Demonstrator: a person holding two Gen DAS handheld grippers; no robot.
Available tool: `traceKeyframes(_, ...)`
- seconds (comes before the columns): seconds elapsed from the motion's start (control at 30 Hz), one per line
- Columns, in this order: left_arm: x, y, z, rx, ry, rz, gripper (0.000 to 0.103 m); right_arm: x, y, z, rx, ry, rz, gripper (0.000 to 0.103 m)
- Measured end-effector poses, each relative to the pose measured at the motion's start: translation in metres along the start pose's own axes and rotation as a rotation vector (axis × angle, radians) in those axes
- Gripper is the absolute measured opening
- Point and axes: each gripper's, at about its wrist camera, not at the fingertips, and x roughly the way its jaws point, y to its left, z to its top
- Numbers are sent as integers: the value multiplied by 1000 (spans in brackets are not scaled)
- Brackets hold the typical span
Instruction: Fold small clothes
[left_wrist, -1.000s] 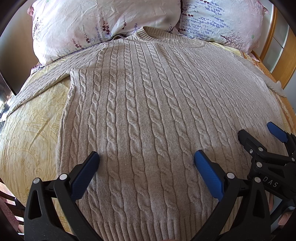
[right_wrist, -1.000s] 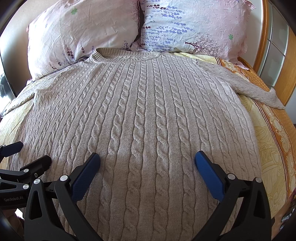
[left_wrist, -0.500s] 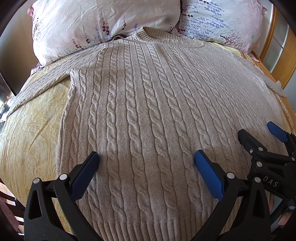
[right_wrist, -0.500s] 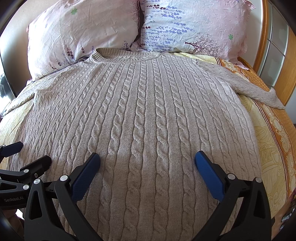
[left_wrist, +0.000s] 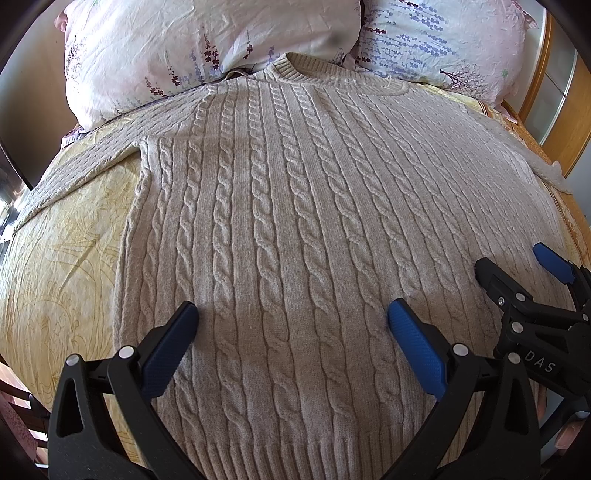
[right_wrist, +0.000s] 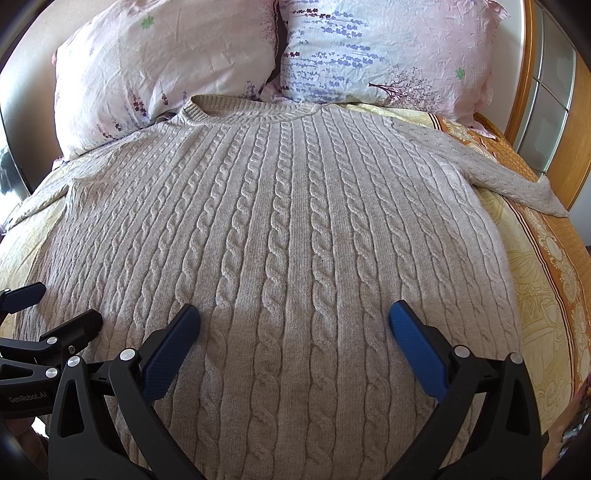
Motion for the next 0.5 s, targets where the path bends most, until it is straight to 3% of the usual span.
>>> traceKeyframes(0.3,0,1,2,1,8,0,101,4,4,0,-11,30,-3,102)
traceKeyframes(0.5,5,-1,6,8,39,-2,101,12,2,9,-87,136,70,102)
